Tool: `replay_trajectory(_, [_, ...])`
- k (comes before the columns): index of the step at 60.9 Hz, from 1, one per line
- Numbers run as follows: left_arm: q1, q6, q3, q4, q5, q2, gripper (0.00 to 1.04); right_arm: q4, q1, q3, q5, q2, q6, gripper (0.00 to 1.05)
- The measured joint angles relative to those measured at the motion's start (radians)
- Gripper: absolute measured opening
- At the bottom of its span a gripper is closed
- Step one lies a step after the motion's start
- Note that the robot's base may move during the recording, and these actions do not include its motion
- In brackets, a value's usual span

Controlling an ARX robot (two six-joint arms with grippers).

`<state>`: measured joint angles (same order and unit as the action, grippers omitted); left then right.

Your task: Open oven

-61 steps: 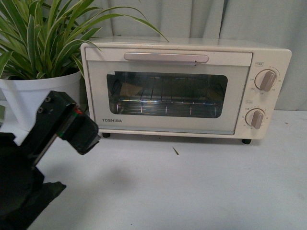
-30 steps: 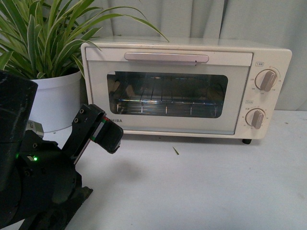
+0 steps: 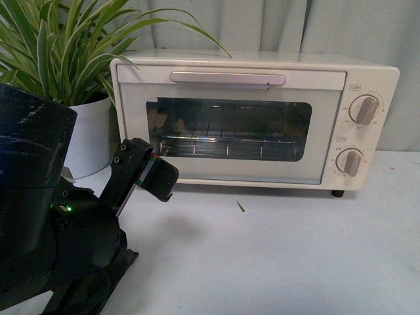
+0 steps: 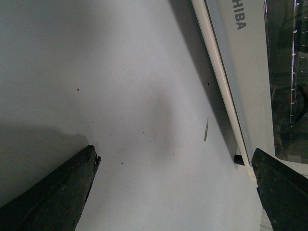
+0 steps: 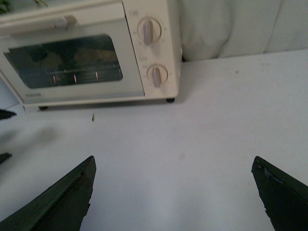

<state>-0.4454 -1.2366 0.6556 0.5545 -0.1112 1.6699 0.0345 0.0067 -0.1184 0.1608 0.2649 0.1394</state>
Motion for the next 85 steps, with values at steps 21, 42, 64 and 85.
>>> replay_trajectory(21, [0.006, -0.017, 0.000, 0.010, 0.003, 0.003, 0.98, 0.144, 0.302, -0.429, -0.268, 0.617, -0.001, 0.95])
replay_trajectory(42, [0.013, -0.027, -0.003, 0.010, 0.006, 0.003, 0.98, -0.004, 0.444, -0.900, -0.459, 1.100, 0.148, 0.95])
replay_trajectory(64, [0.035, -0.033, -0.017, 0.008, 0.011, -0.013, 0.98, -0.070, 0.470, -1.085, -0.553, 1.312, 0.227, 0.95])
replay_trajectory(85, [0.040, -0.033, -0.020, 0.008, 0.014, -0.015, 0.98, -0.085, 0.464, -1.149, -0.579, 1.379, 0.232, 0.95])
